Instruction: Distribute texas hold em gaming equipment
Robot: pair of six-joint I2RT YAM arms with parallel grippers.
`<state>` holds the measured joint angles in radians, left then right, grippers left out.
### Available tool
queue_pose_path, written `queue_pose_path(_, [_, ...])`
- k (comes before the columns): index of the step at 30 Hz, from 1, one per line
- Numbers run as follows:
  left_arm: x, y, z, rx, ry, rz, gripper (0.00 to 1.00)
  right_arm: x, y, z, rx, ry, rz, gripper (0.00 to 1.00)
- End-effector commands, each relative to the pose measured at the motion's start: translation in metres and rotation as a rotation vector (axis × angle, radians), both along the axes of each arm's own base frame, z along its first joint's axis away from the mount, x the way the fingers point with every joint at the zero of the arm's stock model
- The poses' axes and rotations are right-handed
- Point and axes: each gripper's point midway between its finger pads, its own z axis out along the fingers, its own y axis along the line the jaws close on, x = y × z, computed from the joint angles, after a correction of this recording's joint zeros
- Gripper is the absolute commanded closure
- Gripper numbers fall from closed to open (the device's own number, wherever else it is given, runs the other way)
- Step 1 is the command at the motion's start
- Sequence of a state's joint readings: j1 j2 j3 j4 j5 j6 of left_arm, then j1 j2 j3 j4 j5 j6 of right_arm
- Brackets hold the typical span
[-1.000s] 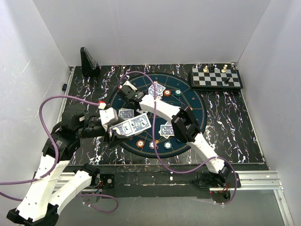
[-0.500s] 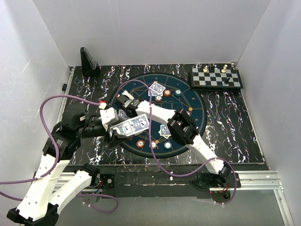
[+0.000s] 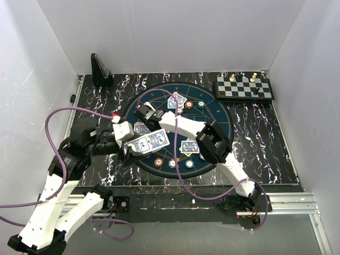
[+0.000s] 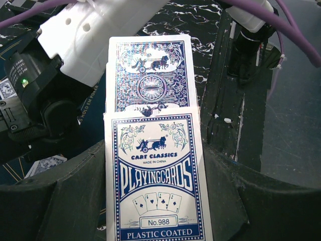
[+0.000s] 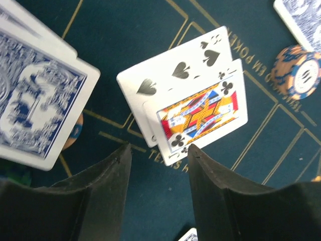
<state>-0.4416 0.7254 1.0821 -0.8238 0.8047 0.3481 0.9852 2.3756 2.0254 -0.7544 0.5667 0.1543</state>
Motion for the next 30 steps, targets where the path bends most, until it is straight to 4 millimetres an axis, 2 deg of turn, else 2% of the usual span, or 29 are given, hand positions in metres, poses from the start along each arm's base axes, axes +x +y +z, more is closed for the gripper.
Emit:
queue_pose_path(1, [-0.002,-0.002,0.020,-0.030,-0.060,-0.018,0.91,-0.019,0.009,0.028,0.167,0.119,0.000,0.42])
queue_pose_path(5, [-0.002,-0.001,0.021,-0.030,-0.068,-0.013,0.91,-0.017,-0.009,0.063,0.297,0.179,-0.055,0.39])
queue_pose_path(10, [0.000,-0.001,0.021,-0.025,-0.072,-0.014,0.91,-0.015,-0.046,0.129,0.495,0.211,-0.158,0.34])
queue_pose_path(12, [0.000,-0.001,0.019,-0.023,-0.068,-0.013,0.91,-0.022,-0.062,0.152,0.597,0.258,-0.221,0.33])
queue_pose_path(14, [0.001,-0.002,0.016,-0.019,-0.063,-0.014,0.91,-0.033,-0.073,0.175,0.725,0.334,-0.250,0.26])
queue_pose_path(16, [0.002,-0.002,0.012,-0.013,-0.056,-0.014,0.91,-0.042,-0.081,0.207,0.883,0.369,-0.254,0.21])
queue_pose_path(18, [0.004,-0.002,0.010,-0.007,-0.054,-0.008,0.91,-0.056,-0.082,0.241,1.062,0.413,-0.215,0.17])
queue_pose_path(21, [0.009,-0.002,0.008,-0.004,-0.066,0.004,0.91,-0.080,-0.085,0.279,1.233,0.477,-0.137,0.15])
queue_pose_path(27, [0.014,-0.003,0.001,0.006,-0.053,0.007,0.91,-0.126,-0.078,0.322,1.385,0.612,0.009,0.13])
queue_pose_path(30, [0.018,-0.003,-0.002,0.013,-0.054,0.019,0.91,-0.144,-0.072,0.329,1.389,0.640,0.059,0.12])
